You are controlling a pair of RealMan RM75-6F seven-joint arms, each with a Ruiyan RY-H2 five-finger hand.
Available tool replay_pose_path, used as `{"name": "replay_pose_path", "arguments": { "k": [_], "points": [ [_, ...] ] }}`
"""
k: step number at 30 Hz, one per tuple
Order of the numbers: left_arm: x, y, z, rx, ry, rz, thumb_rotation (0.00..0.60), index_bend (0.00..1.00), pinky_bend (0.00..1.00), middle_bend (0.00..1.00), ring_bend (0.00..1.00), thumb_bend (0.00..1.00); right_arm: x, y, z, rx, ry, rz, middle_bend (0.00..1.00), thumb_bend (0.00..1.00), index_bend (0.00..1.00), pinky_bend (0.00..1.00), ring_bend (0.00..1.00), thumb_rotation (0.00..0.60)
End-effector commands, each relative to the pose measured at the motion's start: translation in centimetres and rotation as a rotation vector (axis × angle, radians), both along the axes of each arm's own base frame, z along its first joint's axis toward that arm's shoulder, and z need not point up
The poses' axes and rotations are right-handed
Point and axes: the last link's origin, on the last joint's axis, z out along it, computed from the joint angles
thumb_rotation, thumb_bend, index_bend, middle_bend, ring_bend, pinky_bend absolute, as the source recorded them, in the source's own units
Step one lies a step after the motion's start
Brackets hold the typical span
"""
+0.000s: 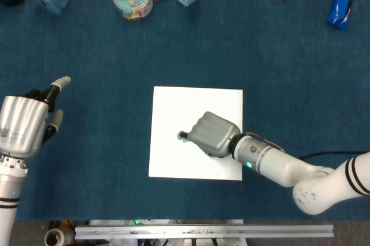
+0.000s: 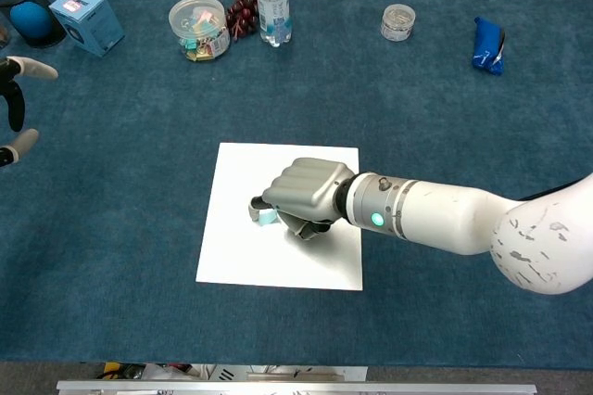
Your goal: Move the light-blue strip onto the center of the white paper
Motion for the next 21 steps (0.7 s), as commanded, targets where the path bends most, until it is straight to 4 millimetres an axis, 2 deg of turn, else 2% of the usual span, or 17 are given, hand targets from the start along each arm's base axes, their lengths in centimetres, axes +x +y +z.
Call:
{"name": "replay_pose_path", "arguments": {
  "k": [1, 11, 21],
  "points": [
    [0.03, 0.00, -0.02, -0.001, 0.000, -0.001, 0.600, 0.25, 0.87, 0.62, 0.63, 0.33, 0.04, -0.03, 0.01, -0.001, -0.001, -0.004, 1.00, 1.00, 0.23, 1.00, 1.00, 0.600],
    [0.05, -0.01, -0.03, 0.000, 0.000, -0.001, 0.600, 0.25, 0.87, 0.62, 0.63, 0.33, 0.05, 0.22, 0.73, 0.001, -0.015, -0.002, 1.00, 1.00, 0.23, 1.00, 1.00, 0.600],
    [-0.06, -0.03, -0.08, -0.003, -0.001, 0.004, 0.600, 0.25, 0.87, 0.62, 0.63, 0.33, -0.15, 0.39, 0.44, 0.008, 0.000, -0.001, 1.00, 1.00, 0.23, 1.00, 1.00, 0.600]
  ]
}}
